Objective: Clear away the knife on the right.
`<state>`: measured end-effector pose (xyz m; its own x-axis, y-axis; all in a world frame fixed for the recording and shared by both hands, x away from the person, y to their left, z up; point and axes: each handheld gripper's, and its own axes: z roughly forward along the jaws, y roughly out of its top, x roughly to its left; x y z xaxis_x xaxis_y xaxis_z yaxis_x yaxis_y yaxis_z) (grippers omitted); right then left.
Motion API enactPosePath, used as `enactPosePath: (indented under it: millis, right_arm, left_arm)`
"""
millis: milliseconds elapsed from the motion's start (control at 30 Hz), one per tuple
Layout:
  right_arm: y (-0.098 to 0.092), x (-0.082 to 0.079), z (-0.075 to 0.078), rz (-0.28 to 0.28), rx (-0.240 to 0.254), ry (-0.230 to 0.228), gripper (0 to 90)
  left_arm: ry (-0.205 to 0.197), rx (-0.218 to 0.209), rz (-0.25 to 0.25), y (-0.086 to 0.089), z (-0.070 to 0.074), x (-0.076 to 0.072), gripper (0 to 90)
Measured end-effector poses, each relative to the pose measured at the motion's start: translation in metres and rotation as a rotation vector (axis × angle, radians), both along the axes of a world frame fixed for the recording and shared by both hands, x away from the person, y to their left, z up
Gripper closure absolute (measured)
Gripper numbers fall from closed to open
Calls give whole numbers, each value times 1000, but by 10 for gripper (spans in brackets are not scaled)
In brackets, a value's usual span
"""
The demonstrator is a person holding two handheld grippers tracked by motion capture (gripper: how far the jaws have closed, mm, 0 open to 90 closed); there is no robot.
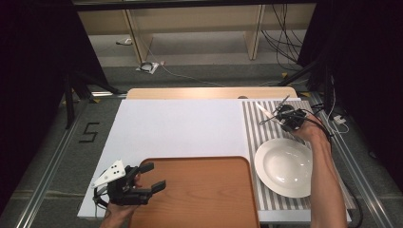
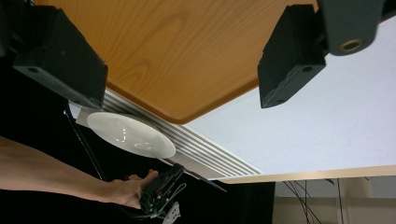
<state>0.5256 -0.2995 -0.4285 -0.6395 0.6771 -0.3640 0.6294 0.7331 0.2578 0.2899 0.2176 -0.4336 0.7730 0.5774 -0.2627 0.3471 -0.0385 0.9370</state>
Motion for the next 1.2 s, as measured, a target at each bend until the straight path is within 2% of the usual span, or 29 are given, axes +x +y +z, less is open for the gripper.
enactPosePath:
  millis: [100,267,533,667,800,867,1067,1100,1200]
  right_arm:
    - [3,-3,9,20,-7,-62,809]
    - [7,-12,29,45,16,-148,809]
    - [21,-37,58,77,75,-231,808]
    - [24,-51,69,71,143,-252,808]
    - [28,-70,78,66,244,-273,809]
    - [31,-78,81,63,278,-279,808]
    - [39,-108,87,87,437,-299,809]
    - [42,-114,88,96,482,-298,809]
    - [48,-128,87,105,558,-289,808]
  left_arm:
    - [0,0,0,0,0,0,159]
    - [0,-1,2,0,0,0,159]
    - [-3,-1,6,0,0,0,159]
    - [0,-1,8,1,0,0,159]
    - [2,-3,9,0,0,0,159]
    - [1,0,7,0,0,0,159]
    - [0,4,7,0,0,0,159]
    - [0,5,6,0,0,0,159]
    - [3,4,8,0,-1,0,159]
